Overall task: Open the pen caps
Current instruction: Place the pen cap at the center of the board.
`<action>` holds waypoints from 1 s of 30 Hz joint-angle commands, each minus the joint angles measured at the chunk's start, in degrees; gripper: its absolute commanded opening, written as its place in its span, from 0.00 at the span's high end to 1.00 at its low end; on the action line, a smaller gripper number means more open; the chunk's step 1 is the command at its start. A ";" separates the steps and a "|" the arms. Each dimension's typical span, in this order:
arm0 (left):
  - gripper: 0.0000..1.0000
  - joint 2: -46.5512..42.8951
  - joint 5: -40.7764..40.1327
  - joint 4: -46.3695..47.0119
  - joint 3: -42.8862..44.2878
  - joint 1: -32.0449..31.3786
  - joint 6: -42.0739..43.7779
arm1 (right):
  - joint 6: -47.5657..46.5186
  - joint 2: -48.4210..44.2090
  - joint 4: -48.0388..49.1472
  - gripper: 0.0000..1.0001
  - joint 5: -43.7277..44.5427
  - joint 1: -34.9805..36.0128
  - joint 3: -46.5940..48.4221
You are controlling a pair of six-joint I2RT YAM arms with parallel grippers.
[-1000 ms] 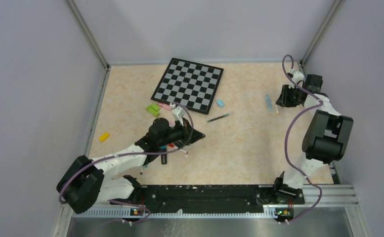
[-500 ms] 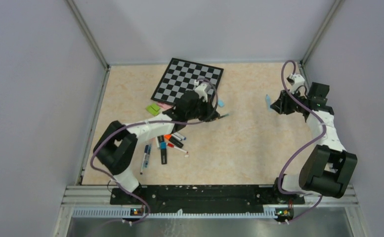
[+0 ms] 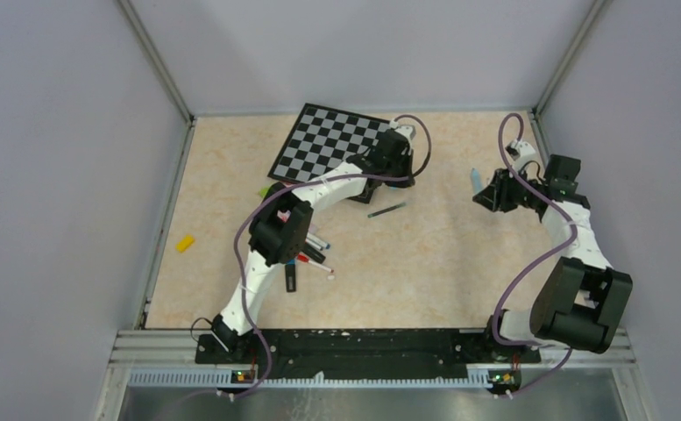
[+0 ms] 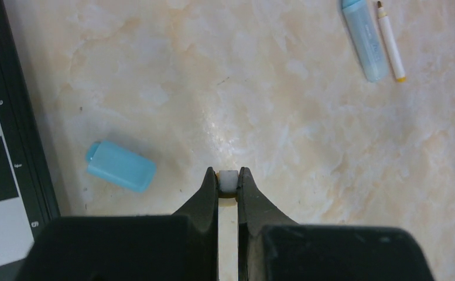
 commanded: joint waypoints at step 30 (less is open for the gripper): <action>0.62 0.02 -8.85 -0.75 7.08 -1.04 8.79 | 0.14 -1.57 1.75 0.65 -6.64 -2.86 0.75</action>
